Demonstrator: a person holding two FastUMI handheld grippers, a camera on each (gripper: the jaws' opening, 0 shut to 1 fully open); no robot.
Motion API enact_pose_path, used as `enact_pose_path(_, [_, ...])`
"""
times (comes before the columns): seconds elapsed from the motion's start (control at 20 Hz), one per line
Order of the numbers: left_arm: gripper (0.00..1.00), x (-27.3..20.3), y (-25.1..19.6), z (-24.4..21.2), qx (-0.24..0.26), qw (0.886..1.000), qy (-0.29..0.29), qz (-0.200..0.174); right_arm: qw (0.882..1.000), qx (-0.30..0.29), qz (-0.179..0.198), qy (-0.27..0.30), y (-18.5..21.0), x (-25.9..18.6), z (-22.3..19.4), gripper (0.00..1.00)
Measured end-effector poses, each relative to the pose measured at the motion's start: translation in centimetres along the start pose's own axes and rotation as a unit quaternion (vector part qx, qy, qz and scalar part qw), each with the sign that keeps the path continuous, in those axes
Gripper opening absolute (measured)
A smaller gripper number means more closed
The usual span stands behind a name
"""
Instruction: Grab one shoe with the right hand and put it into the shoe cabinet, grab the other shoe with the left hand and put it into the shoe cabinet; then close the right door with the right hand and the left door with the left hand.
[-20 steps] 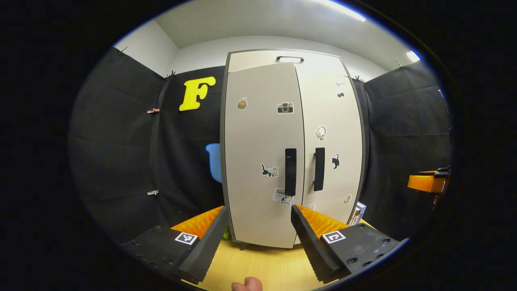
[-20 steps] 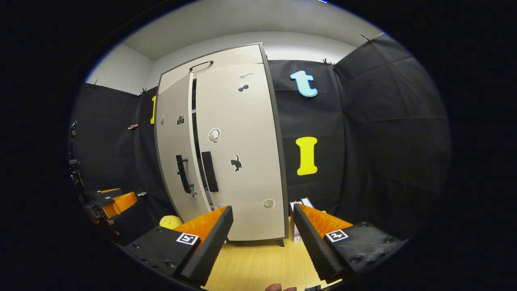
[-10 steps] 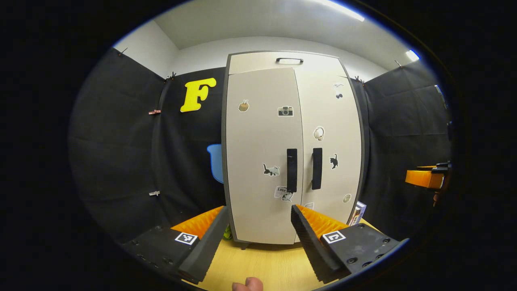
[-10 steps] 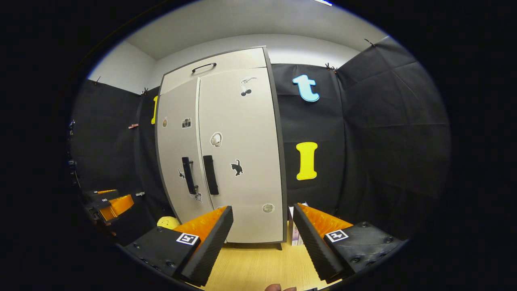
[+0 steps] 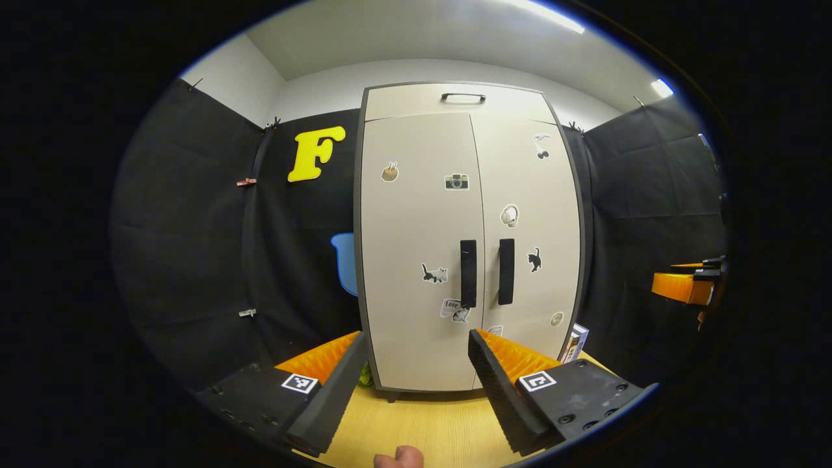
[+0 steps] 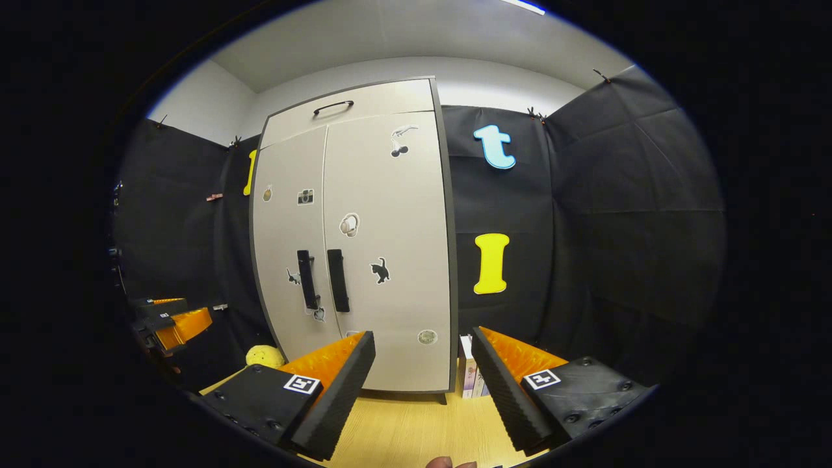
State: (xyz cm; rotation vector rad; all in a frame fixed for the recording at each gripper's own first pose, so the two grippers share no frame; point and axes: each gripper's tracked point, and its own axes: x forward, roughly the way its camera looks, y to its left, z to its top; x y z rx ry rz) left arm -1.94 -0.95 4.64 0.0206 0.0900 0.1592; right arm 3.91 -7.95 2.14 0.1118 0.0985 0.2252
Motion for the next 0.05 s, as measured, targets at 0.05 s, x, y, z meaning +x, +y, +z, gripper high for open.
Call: enact_pose_path(0.05, [0.96, 0.0, -0.07, 0.0, 0.0, 1.0, 0.0, 0.0, 1.0, 0.001, -0.001, 0.0, -0.06, 0.05, 0.05, 0.98])
